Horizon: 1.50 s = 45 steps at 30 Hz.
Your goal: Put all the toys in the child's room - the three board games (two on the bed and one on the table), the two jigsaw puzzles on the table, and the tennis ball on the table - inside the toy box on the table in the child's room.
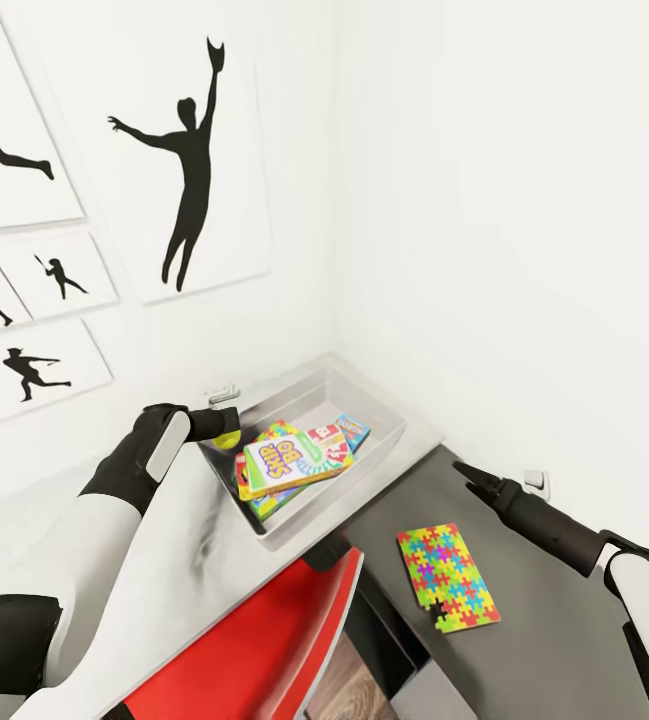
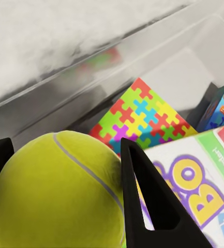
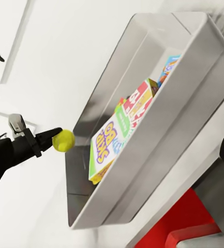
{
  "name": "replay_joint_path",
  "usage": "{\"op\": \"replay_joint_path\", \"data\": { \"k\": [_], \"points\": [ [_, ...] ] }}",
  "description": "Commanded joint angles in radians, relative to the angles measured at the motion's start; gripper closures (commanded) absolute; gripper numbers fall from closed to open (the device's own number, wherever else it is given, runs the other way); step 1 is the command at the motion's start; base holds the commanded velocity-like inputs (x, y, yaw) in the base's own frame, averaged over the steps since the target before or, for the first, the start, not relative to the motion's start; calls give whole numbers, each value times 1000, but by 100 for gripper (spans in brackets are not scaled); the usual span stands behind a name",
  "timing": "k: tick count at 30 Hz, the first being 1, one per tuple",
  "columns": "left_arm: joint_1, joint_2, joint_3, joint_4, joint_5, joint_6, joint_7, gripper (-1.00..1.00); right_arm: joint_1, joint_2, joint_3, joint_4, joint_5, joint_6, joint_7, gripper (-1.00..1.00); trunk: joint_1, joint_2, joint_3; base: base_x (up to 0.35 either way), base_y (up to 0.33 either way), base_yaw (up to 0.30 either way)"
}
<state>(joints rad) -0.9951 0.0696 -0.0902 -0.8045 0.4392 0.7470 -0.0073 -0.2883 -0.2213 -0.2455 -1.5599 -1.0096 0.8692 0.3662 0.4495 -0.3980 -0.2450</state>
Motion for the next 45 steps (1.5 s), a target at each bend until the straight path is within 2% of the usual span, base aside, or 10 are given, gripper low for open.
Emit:
{"op": "replay_joint_path", "data": {
  "k": [1,12,13,28,33,36,40,41,44,45],
  "points": [
    [-1,1,-3,-1,-2,3,0,100,-1,0,-1,0,3,5,5,-100,1,-2,-3,0,0,0],
    [-1,2,-5,33,-6,-24,-2,100,-1,0,-1,0,3,5,5,-100,1,-2,-15,0,0,0],
    [-1,2,-5,38,-6,-25,-2,-100,-1,0,-1,0,3,5,5,-100,1,-2,-15,0,0,0],
    [-1,4,-6,45,-7,-46,-2,-100,-1,-1,-1,0,3,5,5,-100,1,-2,-15,0,0,0],
    [-1,12,2,45,-4,-43,-14,-100,-1,-1,-1,0,3,5,5,-100,1,-2,-15,0,0,0],
    [0,25,8,37,2,-39,-31,-100,-1,-1,-1,0,3,5,5,-100,1,-2,-15,0,0,0],
    [0,83,21,9,20,3,-139,-100,-1,-1,-1,0,3,5,5,-100,1,-2,-15,0,0,0],
    [0,104,35,-3,32,35,-198,-100,-1,-1,-1,0,3,5,5,-100,1,-2,-15,0,0,0],
    [0,175,126,-39,71,151,-409,-100,-1,-1,-1,0,3,5,5,-100,1,-2,-15,0,0,0],
    [0,188,145,-43,75,169,-446,-100,-1,-1,-1,0,3,5,5,-100,1,-2,-15,0,0,0]
  ]
}}
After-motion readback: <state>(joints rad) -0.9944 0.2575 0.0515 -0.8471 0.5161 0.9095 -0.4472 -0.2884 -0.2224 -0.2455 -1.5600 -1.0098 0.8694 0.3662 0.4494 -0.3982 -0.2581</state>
